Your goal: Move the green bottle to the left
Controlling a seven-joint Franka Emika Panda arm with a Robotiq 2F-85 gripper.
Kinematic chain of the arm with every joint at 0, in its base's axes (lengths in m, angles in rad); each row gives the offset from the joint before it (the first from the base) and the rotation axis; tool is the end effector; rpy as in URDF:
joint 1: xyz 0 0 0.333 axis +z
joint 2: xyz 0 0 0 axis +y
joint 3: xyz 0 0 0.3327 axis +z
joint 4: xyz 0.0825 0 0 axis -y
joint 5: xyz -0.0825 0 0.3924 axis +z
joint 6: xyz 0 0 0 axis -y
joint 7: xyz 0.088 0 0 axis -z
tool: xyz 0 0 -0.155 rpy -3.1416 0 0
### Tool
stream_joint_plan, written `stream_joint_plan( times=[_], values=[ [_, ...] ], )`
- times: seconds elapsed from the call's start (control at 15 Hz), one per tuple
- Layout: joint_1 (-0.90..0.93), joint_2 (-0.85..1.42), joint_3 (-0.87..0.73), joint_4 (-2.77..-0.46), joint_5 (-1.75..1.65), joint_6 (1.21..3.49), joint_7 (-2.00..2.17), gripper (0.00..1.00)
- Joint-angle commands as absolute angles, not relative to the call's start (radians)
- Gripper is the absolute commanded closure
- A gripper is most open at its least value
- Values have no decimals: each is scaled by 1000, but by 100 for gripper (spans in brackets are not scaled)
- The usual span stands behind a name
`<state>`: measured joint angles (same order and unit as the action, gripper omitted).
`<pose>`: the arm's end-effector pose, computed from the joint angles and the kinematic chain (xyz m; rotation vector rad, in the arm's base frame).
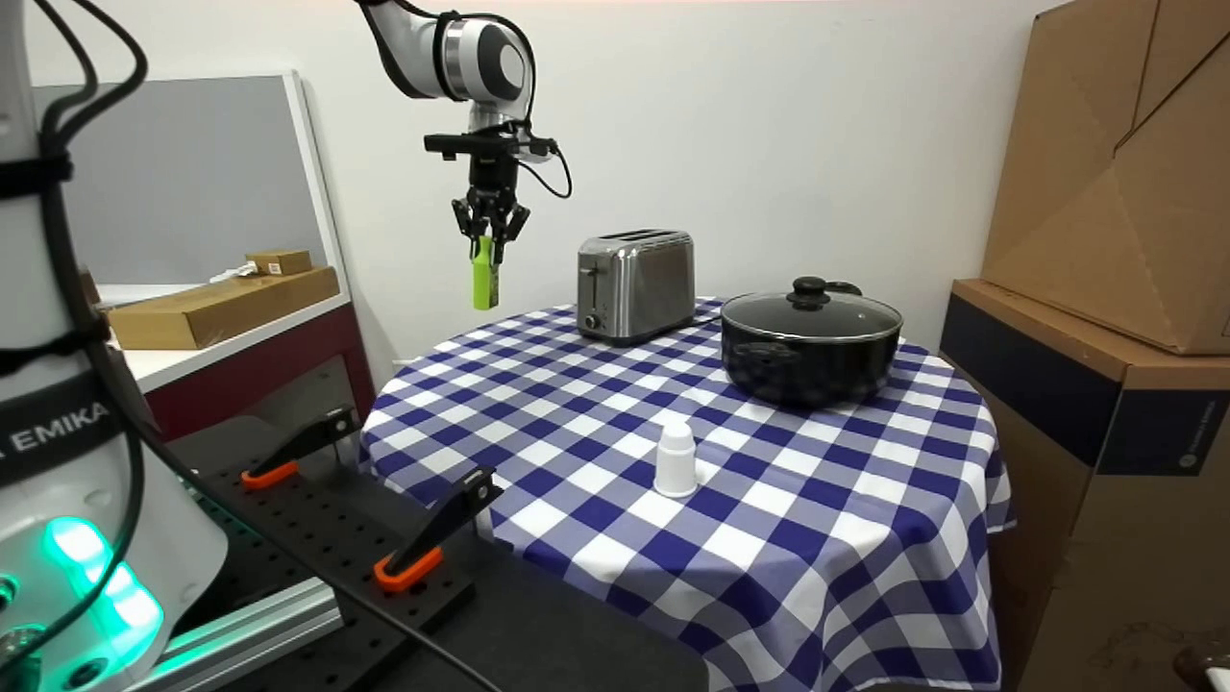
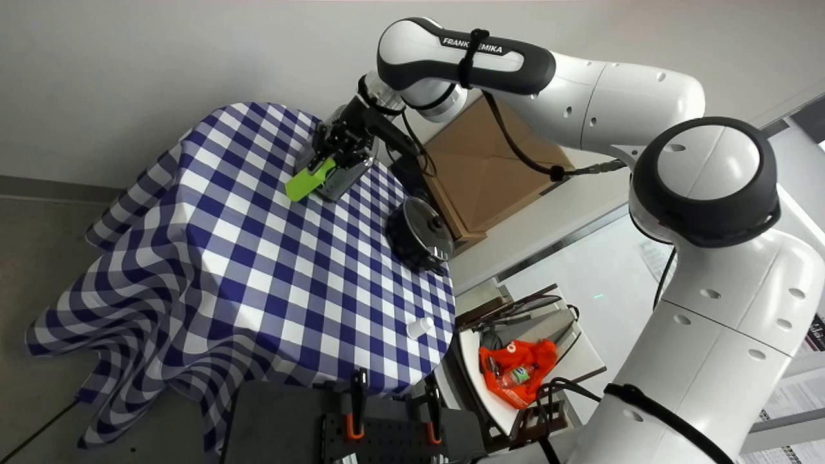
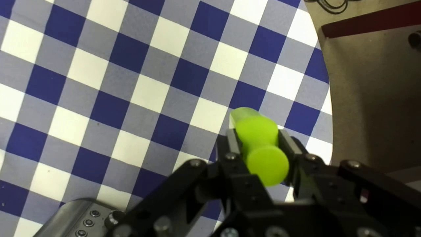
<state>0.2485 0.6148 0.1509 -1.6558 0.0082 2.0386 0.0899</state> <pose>0.6135 0.2526 0.2006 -3.0483 -0.4413 0.3746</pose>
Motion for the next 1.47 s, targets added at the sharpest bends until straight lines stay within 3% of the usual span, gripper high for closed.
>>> stream_joint_plan(
  times=[0.0, 0.67, 1.4],
  values=[
    [288, 688, 153, -1578, -1, 2038, 119, 92],
    [416, 823, 113, -1519, -191, 2051, 128, 92],
    [436, 881, 120, -1449, -205, 2057, 128, 92]
  ],
)
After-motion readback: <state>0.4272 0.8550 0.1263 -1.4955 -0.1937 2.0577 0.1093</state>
